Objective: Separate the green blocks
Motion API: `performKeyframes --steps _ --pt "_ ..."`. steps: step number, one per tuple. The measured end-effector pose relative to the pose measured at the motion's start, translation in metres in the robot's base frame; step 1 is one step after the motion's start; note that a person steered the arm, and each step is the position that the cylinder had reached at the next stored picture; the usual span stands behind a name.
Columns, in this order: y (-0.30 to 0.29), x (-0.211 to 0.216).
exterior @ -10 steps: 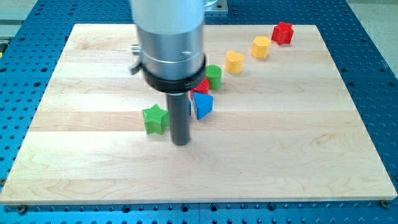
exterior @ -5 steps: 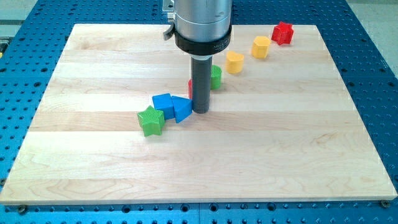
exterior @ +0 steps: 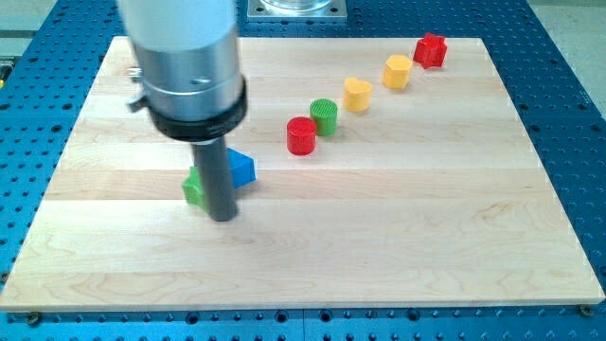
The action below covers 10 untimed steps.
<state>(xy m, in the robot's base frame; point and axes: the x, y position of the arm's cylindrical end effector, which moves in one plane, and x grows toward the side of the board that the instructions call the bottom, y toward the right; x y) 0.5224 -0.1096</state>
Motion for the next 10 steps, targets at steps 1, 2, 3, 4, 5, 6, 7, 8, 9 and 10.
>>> performKeyframes --steps 1,2,3,4,5,6,7,8,9,10 --pt "-0.053 0.037" --pt "-0.01 0.029" --pt "0.042 -0.006" --pt "0.068 -0.042" --pt "0.04 -0.064" --pt "-0.016 -0.051" --pt "-0.047 -0.02" --pt "-0.047 0.011" --pt "0.02 -0.009" --pt "0.042 0.028"
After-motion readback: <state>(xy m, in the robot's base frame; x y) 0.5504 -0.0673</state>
